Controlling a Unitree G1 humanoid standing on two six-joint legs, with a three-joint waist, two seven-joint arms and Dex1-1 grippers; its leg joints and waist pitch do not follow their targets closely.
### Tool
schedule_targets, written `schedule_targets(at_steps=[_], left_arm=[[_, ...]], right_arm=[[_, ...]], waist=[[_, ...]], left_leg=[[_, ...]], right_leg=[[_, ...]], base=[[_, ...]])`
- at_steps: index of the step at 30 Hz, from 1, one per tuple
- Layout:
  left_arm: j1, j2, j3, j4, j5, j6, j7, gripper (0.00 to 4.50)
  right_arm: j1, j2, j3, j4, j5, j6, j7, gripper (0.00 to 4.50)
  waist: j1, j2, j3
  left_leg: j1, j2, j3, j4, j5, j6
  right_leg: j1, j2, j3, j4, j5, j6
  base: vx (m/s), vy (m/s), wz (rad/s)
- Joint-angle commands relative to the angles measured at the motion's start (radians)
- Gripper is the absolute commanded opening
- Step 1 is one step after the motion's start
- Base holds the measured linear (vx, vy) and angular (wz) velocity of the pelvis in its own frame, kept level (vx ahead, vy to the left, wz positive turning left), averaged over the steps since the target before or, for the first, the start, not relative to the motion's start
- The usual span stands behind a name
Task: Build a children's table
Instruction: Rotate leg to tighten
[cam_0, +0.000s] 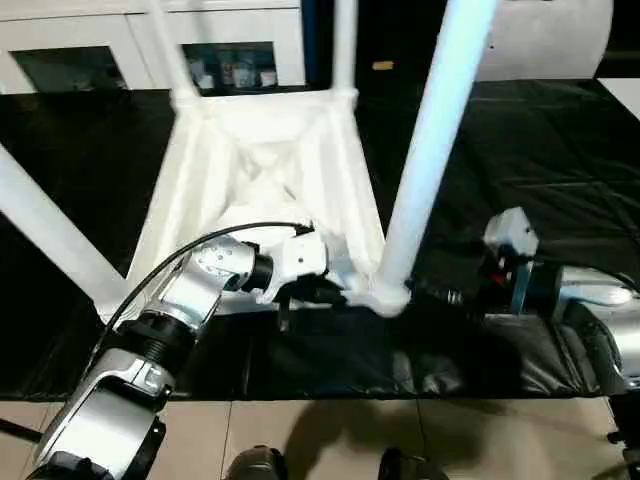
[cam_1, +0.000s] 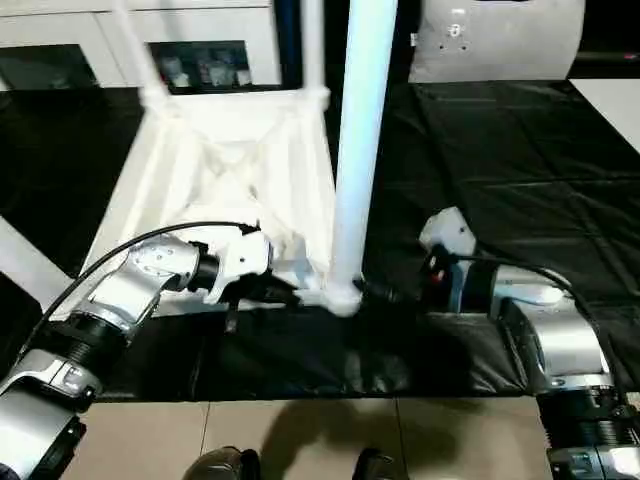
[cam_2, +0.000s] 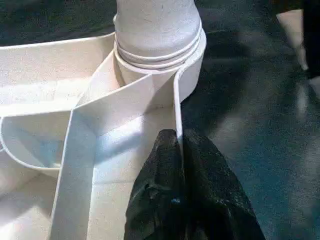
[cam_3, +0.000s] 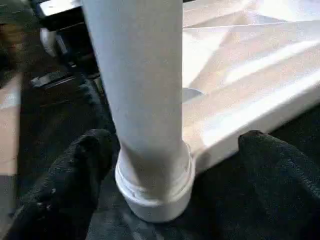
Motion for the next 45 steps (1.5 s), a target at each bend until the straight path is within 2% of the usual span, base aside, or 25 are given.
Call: schedule_targets(at_steps=[1, 7, 9, 11, 14, 21, 25, 28, 29, 31, 32, 33, 34, 35, 36, 37, 38, 39, 40, 41, 42, 43, 44, 45], left_arm=[[0.013, 0.003, -0.052, -0.037, 0.005, -0.034, -0.063, 0.00], [0.013, 0.006, -0.051, -0.034, -0.002, -0.054, -0.086, 0.00], [0.013, 0.003, -0.051, -0.037, -0.004, -0.054, -0.087, 0.00], [0.013, 0.001, -0.051, -0.037, -0.004, -0.054, -0.087, 0.00], [0.014, -0.009, -0.052, -0.035, -0.002, -0.059, -0.080, 0.00], [0.010, -0.014, -0.056, -0.019, 0.012, -0.066, -0.057, 0.00], [0.011, -0.035, -0.035, -0.012, 0.012, -0.026, 0.002, 0.00], [0.019, -0.053, -0.028, -0.030, 0.009, 0.033, 0.037, 0.00], [0.020, -0.077, -0.025, -0.034, 0.024, 0.087, 0.099, 0.00], [0.016, -0.098, -0.022, -0.029, 0.036, 0.117, 0.148, 0.00], [0.002, -0.134, -0.010, -0.014, 0.050, 0.157, 0.226, 0.00], [0.001, -0.137, -0.009, -0.013, 0.050, 0.160, 0.232, 0.00], [-0.025, -0.192, 0.019, 0.010, 0.052, 0.218, 0.341, 0.00], [-0.025, -0.192, 0.019, 0.010, 0.052, 0.218, 0.341, 0.00], [-0.033, -0.208, 0.029, 0.019, 0.052, 0.236, 0.377, 0.00], [-0.051, -0.239, 0.044, 0.032, 0.053, 0.263, 0.431, 0.00], [-0.062, -0.257, 0.051, 0.042, 0.058, 0.277, 0.468, 0.00], [-0.066, -0.263, 0.053, 0.046, 0.061, 0.279, 0.483, 0.00], [-0.090, -0.295, 0.063, 0.069, 0.082, 0.291, 0.563, 0.00], [-0.100, -0.312, 0.069, 0.078, 0.092, 0.299, 0.603, 0.00], [-0.102, -0.318, 0.073, 0.078, 0.095, 0.304, 0.616, 0.00], [-0.104, -0.327, 0.079, 0.076, 0.099, 0.313, 0.628, 0.00], [-0.106, -0.333, 0.083, 0.074, 0.102, 0.320, 0.635, 0.00], [-0.107, -0.339, 0.091, 0.072, 0.104, 0.326, 0.651, 0.00]], right_arm=[[0.005, -0.013, 0.017, -0.029, 0.019, 0.012, 0.033, 3.88], [0.001, -0.004, 0.037, -0.012, 0.043, 0.028, 0.087, 3.45], [-0.003, 0.004, 0.047, -0.001, 0.041, 0.028, 0.090, 3.34], [-0.005, 0.007, 0.049, 0.001, 0.043, 0.033, 0.090, 3.04], [-0.014, 0.019, 0.062, 0.007, 0.047, 0.049, 0.094, 2.94], [-0.018, 0.030, 0.073, 0.004, 0.064, 0.076, 0.103, 2.36], [-0.002, 0.043, 0.085, -0.033, 0.074, 0.131, 0.070, 2.09], [-0.004, 0.075, 0.086, -0.039, 0.045, 0.140, -0.007, 2.04], [-0.019, 0.122, 0.086, -0.036, 0.011, 0.153, -0.107, 2.03], [-0.033, 0.159, 0.086, -0.034, -0.009, 0.164, -0.174, 2.01], [-0.058, 0.214, 0.079, -0.023, -0.029, 0.195, -0.273, 2.00], [-0.060, 0.219, 0.078, -0.021, -0.030, 0.197, -0.281, 2.00], [-0.091, 0.290, 0.068, 0.006, -0.059, 0.233, -0.407, 1.98], [-0.091, 0.290, 0.068, 0.006, -0.059, 0.233, -0.407, 1.98], [-0.101, 0.310, 0.066, 0.015, -0.069, 0.242, -0.442, 1.98], [-0.123, 0.351, 0.060, 0.048, -0.096, 0.251, -0.527, 1.97], [-0.139, 0.378, 0.055, 0.075, -0.114, 0.253, -0.583, 1.97], [-0.144, 0.386, 0.053, 0.084, -0.119, 0.251, -0.601, 1.97], [-0.172, 0.436, 0.042, 0.142, -0.146, 0.241, -0.702, 1.97], [-0.183, 0.455, 0.040, 0.167, -0.164, 0.230, -0.739, 1.97], [-0.186, 0.460, 0.042, 0.173, -0.172, 0.224, -0.747, 1.97], [-0.188, 0.472, 0.033, 0.178, -0.177, 0.221, -0.761, 1.97], [-0.191, 0.480, 0.026, 0.181, -0.178, 0.220, -0.771, 2.30], [-0.192, 0.478, 0.026, 0.186, -0.186, 0.215, -0.770, 2.30]], waist=[[-0.004, -0.016, -0.087], [-0.001, -0.021, -0.086], [-0.001, -0.021, -0.086], [-0.001, -0.020, -0.086], [0.000, -0.021, -0.087], [0.001, -0.020, -0.088], [0.002, -0.020, -0.086], [-0.001, -0.020, -0.081], [-0.005, -0.021, -0.077], [-0.018, -0.021, -0.070], [-0.029, -0.023, -0.063], [-0.042, -0.023, -0.058], [-0.049, -0.020, -0.056], [-0.071, -0.013, -0.048], [-0.083, -0.005, -0.047], [-0.103, 0.015, -0.040], [-0.065, 0.038, -0.030], [-0.040, 0.028, -0.035], [-0.052, -0.011, -0.045], [-0.060, -0.074, -0.050], [-0.050, -0.061, -0.047], [-0.043, -0.059, -0.049], [-0.030, -0.032, -0.060], [-0.044, -0.023, -0.060]], left_leg=[[0.014, 0.046, -0.006, -0.070, -0.208, 0.107], [0.013, 0.044, -0.005, -0.071, -0.217, 0.097], [0.014, 0.043, -0.005, -0.071, -0.215, 0.094], [0.015, 0.043, -0.005, -0.071, -0.214, 0.092], [0.014, 0.043, -0.005, -0.070, -0.206, 0.093], [0.013, 0.043, -0.005, -0.069, -0.195, 0.097], [0.014, 0.042, -0.004, -0.069, -0.198, 0.096], [0.014, 0.042, -0.005, -0.073, -0.226, 0.078], [0.015, 0.038, -0.007, -0.075, -0.251, 0.069], [0.019, 0.033, -0.010, -0.078, -0.294, 0.043], [0.026, 0.024, -0.013, -0.073, -0.331, 0.030], [0.025, 0.019, -0.017, -0.071, -0.356, 0.019], [0.029, 0.016, -0.018, -0.067, -0.371, 0.015], [0.041, 0.015, -0.024, -0.061, -0.428, 0.008], [0.048, 0.020, -0.030, -0.061, -0.474, 0.007], [0.023, 0.065, -0.053, -0.099, -0.606, 0.007], [-0.052, 0.125, -0.068, -0.202, -0.826, -0.034], [-0.019, 0.112, -0.034, -0.225, -0.869, -0.015], [0.022, 0.082, -0.025, -0.177, -0.782, -0.018], [0.090, -0.020, -0.020, 0.028, -0.379, -0.047], [0.074, -0.027, -0.033, 0.069, -0.211, -0.025], [-0.015, -0.020, -0.053, 0.017, -0.059, -0.005], [-0.020, 0.010, -0.054, -0.057, -0.051, -0.019], [-0.011, 0.012, -0.053, -0.070, -0.152, -0.019]], right_leg=[[0.071, -0.044, 0.047, -0.053, -0.334, -0.216], [0.071, -0.045, 0.048, -0.057, -0.379, -0.195], [0.070, -0.045, 0.048, -0.058, -0.393, -0.189], [0.069, -0.045, 0.048, -0.059, -0.397, -0.186], [0.070, -0.044, 0.048, -0.058, -0.388, -0.188], [0.070, -0.043, 0.049, -0.054, -0.367, -0.194], [0.070, -0.043, 0.049, -0.057, -0.379, -0.191], [0.067, -0.044, 0.048, -0.063, -0.435, -0.171], [0.068, -0.044, 0.045, -0.071, -0.486, -0.152], [0.062, -0.044, 0.039, -0.084, -0.583, -0.114], [0.058, -0.044, 0.029, -0.100, -0.671, -0.079], [0.058, -0.041, 0.017, -0.113, -0.742, -0.037], [0.056, -0.039, 0.008, -0.123, -0.773, -0.015], [0.053, -0.033, -0.026, -0.151, -0.815, 0.022], [0.060, -0.026, -0.052, -0.164, -0.815, 0.044], [0.104, -0.018, -0.069, -0.122, -0.709, 0.061], [0.156, -0.009, -0.004, 0.124, -0.337, -0.027], [0.121, 0.012, 0.037, 0.156, -0.243, -0.029], [0.103, -0.002, 0.084, 0.131, -0.396, -0.015], [0.011, -0.107, 0.084, -0.104, -1.049, 0.031], [0.012, -0.136, 0.108, -0.124, -1.162, 0.029], [0.094, -0.121, 0.096, -0.072, -1.029, 0.024], [0.093, -0.066, 0.078, -0.045, -0.736, -0.027], [0.083, -0.031, 0.071, -0.032, -0.550, -0.078]], base=[[0.000, 0.000, 0.00], [0.000, 0.000, 0.00], [0.000, 0.000, 0.00], [0.000, 0.000, 0.00], [0.000, 0.000, 0.00], [0.000, 0.000, 0.00], [0.000, 0.000, 0.00], [0.000, 0.000, 0.00], [0.000, 0.000, 0.00], [0.000, 0.000, 0.00], [-0.053, 0.001, -0.04], [-0.053, 0.001, -0.04], [-0.061, 0.010, -0.06], [-0.068, 0.016, -0.08], [-0.068, 0.016, -0.08], [-0.071, 0.025, -0.10], [-0.105, 0.025, -0.03], [-0.105, 0.025, -0.03], [0.000, 0.000, 0.00], [-0.005, -0.090, -0.12], [-0.005, -0.090, -0.12], [0.040, -0.036, -0.37], [0.080, 0.003, -0.25], [0.080, 0.003, -0.25]])
